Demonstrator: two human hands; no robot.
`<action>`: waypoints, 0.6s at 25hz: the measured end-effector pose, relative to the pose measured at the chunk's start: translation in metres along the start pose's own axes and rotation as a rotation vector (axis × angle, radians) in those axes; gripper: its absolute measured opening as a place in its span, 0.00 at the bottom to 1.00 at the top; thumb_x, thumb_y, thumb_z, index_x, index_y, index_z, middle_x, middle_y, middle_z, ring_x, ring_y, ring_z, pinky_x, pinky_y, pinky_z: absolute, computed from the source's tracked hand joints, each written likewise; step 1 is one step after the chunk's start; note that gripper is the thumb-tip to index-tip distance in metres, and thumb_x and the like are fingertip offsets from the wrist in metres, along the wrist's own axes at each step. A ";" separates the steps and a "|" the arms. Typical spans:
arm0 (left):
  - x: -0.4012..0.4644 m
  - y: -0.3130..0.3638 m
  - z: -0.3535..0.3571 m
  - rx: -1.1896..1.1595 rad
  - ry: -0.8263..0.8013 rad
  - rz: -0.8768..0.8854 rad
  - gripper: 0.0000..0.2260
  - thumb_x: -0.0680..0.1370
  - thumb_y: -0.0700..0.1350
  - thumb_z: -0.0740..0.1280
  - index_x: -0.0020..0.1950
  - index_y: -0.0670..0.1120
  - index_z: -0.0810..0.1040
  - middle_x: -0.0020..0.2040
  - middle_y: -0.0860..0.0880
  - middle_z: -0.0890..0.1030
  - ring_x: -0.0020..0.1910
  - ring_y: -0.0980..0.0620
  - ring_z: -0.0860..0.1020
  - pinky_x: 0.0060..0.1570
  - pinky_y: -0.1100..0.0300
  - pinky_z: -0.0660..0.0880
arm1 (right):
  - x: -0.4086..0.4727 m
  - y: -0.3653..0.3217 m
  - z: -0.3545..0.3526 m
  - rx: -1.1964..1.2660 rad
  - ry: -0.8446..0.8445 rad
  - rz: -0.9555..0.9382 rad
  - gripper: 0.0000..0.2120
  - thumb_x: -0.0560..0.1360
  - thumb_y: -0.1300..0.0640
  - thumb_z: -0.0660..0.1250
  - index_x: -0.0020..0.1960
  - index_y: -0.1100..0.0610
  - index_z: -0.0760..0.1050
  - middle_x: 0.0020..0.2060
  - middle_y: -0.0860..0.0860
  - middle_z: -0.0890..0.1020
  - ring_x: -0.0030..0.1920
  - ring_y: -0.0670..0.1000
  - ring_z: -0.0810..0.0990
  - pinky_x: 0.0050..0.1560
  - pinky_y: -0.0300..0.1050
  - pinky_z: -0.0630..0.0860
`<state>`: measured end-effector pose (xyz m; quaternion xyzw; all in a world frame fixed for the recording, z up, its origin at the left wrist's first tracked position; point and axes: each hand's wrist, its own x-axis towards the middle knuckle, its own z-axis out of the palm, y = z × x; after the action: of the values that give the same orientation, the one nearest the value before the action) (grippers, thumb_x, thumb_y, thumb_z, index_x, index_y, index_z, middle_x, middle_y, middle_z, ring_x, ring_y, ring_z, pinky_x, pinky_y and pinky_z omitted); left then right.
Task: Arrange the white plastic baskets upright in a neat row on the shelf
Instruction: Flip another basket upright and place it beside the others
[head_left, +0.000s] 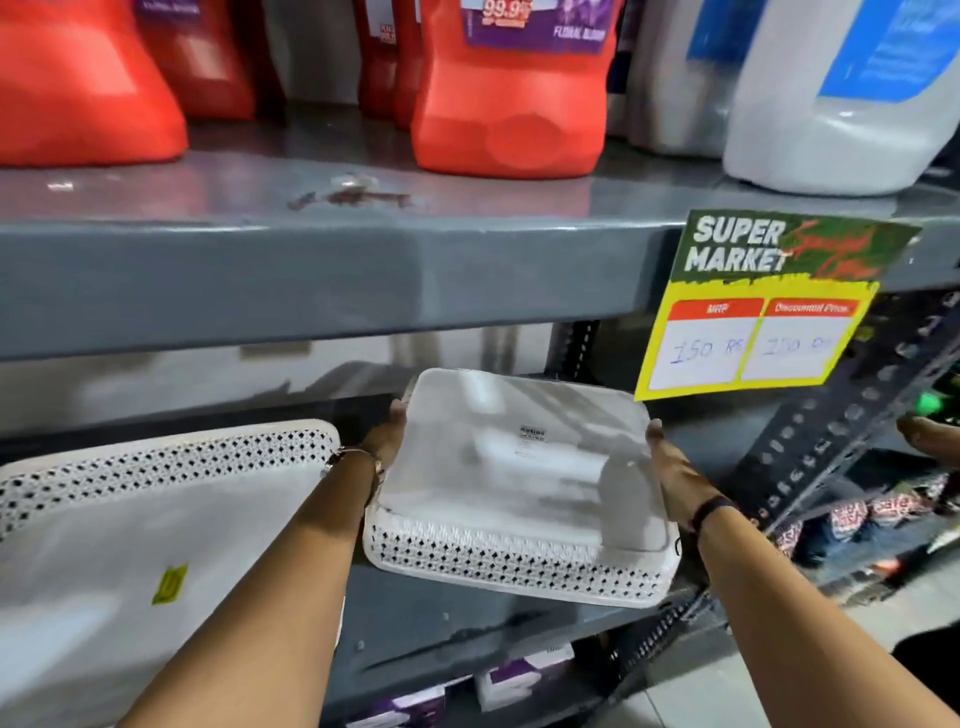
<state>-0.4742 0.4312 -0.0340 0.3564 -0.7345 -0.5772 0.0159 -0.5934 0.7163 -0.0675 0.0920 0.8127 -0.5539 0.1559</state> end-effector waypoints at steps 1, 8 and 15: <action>-0.004 0.000 -0.003 -0.046 -0.004 -0.031 0.26 0.82 0.53 0.46 0.73 0.38 0.64 0.73 0.39 0.65 0.73 0.42 0.64 0.74 0.53 0.59 | -0.010 -0.008 0.000 0.151 -0.017 -0.002 0.53 0.56 0.18 0.48 0.62 0.57 0.73 0.35 0.48 0.85 0.35 0.49 0.83 0.48 0.45 0.80; -0.030 0.046 -0.045 -0.479 0.027 0.015 0.27 0.79 0.62 0.45 0.67 0.48 0.69 0.63 0.40 0.77 0.56 0.43 0.76 0.69 0.46 0.67 | -0.037 -0.075 -0.030 0.480 0.264 -0.242 0.17 0.81 0.57 0.46 0.38 0.46 0.66 0.13 0.33 0.73 0.20 0.35 0.75 0.27 0.29 0.70; -0.039 0.016 -0.060 -0.099 -0.100 -0.102 0.10 0.82 0.38 0.51 0.46 0.38 0.69 0.13 0.48 0.76 0.10 0.55 0.74 0.10 0.68 0.70 | -0.044 -0.045 -0.044 -0.029 0.092 -0.207 0.15 0.75 0.54 0.61 0.36 0.51 0.85 0.47 0.58 0.86 0.36 0.48 0.85 0.47 0.48 0.77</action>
<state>-0.4278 0.4034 0.0150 0.3629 -0.6860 -0.6298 -0.0326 -0.5734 0.7413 0.0022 0.0307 0.8321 -0.5503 0.0615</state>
